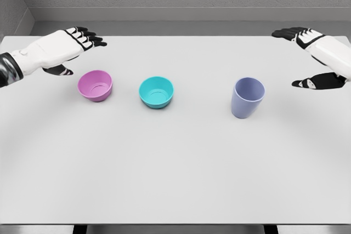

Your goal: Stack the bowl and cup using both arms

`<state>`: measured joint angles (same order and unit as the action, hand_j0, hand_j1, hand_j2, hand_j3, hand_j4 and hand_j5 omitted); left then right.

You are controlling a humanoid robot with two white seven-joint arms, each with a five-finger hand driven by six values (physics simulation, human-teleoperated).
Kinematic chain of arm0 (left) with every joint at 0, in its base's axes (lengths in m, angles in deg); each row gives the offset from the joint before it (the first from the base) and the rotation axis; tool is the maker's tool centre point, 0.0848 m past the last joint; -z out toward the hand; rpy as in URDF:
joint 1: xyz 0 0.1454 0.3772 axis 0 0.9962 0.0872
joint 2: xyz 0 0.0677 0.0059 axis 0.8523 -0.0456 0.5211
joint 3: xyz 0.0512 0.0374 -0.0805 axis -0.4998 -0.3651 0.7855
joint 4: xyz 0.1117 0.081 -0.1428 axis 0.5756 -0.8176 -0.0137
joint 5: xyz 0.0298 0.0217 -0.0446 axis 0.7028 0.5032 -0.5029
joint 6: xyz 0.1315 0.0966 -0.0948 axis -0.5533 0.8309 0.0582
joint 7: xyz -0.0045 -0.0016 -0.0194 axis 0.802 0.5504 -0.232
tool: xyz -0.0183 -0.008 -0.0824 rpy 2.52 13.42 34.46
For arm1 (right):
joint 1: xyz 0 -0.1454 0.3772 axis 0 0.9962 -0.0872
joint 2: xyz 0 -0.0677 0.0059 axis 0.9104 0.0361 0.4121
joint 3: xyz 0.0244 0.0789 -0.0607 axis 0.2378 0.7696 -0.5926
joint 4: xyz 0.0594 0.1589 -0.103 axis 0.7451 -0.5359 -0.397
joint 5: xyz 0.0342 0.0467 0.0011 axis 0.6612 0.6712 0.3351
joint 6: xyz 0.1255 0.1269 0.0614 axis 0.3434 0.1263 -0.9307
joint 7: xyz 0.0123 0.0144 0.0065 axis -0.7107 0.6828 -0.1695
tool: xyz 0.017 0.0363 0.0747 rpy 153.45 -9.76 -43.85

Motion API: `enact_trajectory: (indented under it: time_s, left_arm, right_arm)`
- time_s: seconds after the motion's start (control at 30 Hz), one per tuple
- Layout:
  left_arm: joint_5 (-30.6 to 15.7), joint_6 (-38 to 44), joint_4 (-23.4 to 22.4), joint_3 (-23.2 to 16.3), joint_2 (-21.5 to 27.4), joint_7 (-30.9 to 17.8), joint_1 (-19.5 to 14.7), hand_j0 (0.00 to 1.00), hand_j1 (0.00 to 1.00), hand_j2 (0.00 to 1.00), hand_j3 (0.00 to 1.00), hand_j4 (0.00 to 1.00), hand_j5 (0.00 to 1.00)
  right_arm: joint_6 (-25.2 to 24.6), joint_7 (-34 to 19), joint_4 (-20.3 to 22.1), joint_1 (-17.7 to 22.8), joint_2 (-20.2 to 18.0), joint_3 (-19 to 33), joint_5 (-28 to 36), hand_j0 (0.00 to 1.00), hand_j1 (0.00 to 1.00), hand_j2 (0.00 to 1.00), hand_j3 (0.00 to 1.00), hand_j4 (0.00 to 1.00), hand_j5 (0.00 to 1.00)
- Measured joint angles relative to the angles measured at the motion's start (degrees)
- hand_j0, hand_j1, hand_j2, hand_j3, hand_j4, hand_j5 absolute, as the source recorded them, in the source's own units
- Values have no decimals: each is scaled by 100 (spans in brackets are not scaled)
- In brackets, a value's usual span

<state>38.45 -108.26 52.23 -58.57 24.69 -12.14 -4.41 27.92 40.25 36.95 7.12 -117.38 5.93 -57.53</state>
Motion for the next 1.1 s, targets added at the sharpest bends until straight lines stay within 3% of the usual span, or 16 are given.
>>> enact_trajectory:
  time_s: [0.17,0.33,0.53,0.73,0.87,1.1]
  left_arm:
    - [9,1,-18,-8,-2,-55,-18,100,100,100,100,100,100]
    - [-44,-1,-184,-14,-75,-862,-79,100,100,100,100,100,100]
    - [-60,-3,-402,-124,-143,-1447,-290,100,100,100,100,100,100]
    - [-62,-2,-867,-481,-388,-1585,-642,100,100,100,100,100,100]
    - [-50,-6,-1033,-744,-465,-1606,-686,100,100,100,100,100,100]
    - [-43,-4,-1089,-828,-537,-1613,-677,100,100,100,100,100,100]
  right_arm:
    - [39,9,24,-26,-114,12,1,100,100,100,100,100,100]
    - [52,10,77,-35,-236,38,1,100,100,100,100,100,100]
    - [58,4,121,-26,-265,74,3,100,100,100,100,100,100]
    - [52,1,125,-9,-273,103,13,100,100,100,100,100,100]
    - [47,1,121,-9,-274,105,16,100,100,100,100,100,100]
    - [31,1,79,26,-280,106,17,100,100,100,100,100,100]
